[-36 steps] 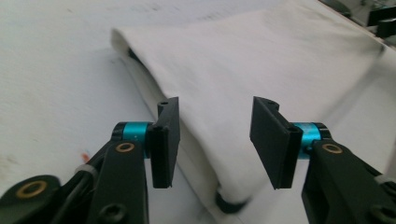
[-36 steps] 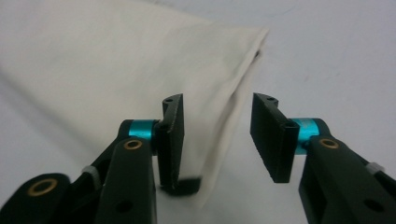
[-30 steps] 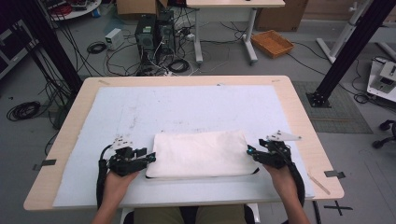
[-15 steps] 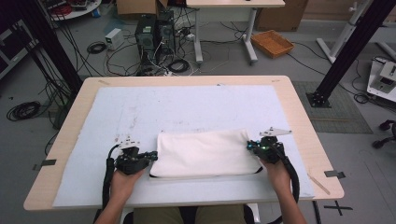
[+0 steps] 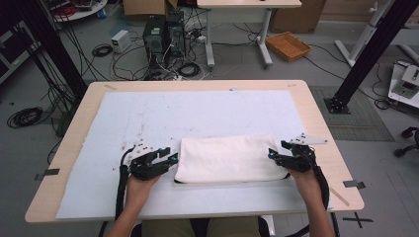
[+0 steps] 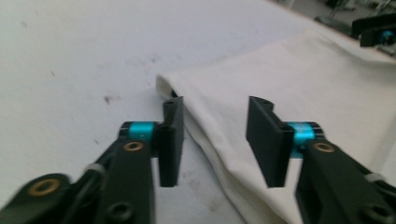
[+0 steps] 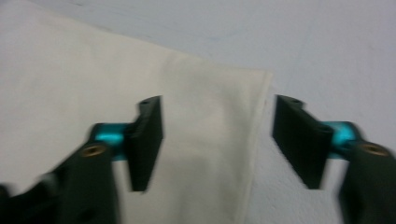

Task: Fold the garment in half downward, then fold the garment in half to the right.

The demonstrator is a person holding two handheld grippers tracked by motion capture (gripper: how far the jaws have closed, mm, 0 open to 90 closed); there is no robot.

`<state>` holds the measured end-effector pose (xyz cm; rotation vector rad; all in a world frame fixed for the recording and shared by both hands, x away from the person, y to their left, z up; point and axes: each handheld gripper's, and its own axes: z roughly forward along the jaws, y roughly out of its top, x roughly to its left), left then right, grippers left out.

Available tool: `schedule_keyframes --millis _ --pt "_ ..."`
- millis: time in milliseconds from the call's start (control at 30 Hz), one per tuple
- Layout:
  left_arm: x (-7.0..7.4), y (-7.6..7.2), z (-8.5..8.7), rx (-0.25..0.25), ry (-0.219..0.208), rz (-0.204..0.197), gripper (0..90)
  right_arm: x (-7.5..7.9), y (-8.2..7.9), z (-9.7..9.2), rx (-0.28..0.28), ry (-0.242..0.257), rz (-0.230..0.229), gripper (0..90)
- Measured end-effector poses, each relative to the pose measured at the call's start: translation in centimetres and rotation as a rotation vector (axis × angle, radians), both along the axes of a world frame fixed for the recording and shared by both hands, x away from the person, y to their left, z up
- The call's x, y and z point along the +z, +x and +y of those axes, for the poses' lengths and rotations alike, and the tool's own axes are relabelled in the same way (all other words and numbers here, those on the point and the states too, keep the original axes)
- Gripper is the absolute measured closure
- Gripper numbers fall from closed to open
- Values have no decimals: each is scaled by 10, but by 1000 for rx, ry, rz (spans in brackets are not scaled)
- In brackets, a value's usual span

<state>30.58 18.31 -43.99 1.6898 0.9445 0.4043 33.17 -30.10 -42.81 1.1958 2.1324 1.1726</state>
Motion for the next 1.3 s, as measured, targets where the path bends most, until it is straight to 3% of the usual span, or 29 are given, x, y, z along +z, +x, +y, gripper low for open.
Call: schedule_keyframes --millis 67,100,167,233,433,700,1000,1133,1200,1300 --pt "2 -1 9 -7 9 -55 403 4 -6 -2 27 -3 -39 205" --pt "2 -1 13 -19 10 -81 399 5 -8 -5 54 7 -51 204" --pt "2 -2 20 -40 9 -143 309 7 -13 -10 87 20 -71 204" --pt "3 -4 23 -25 36 -191 282 8 -17 -14 106 25 -82 204" --pt "4 -7 29 11 -3 -167 275 10 -26 -14 106 18 -115 204" --pt "5 -10 31 -1 -38 -164 232 16 -31 -9 100 3 -174 204" --pt "6 -12 25 -27 -32 -159 232 12 -32 -13 62 16 -159 203" --pt "6 -13 19 -41 -5 -131 232 13 -32 -13 54 12 -166 203" --pt "6 -13 15 -41 34 -98 232 13 -32 -12 53 11 -160 203" --pt "3 -14 8 -45 95 -16 265 11 -31 -11 63 6 -160 203"
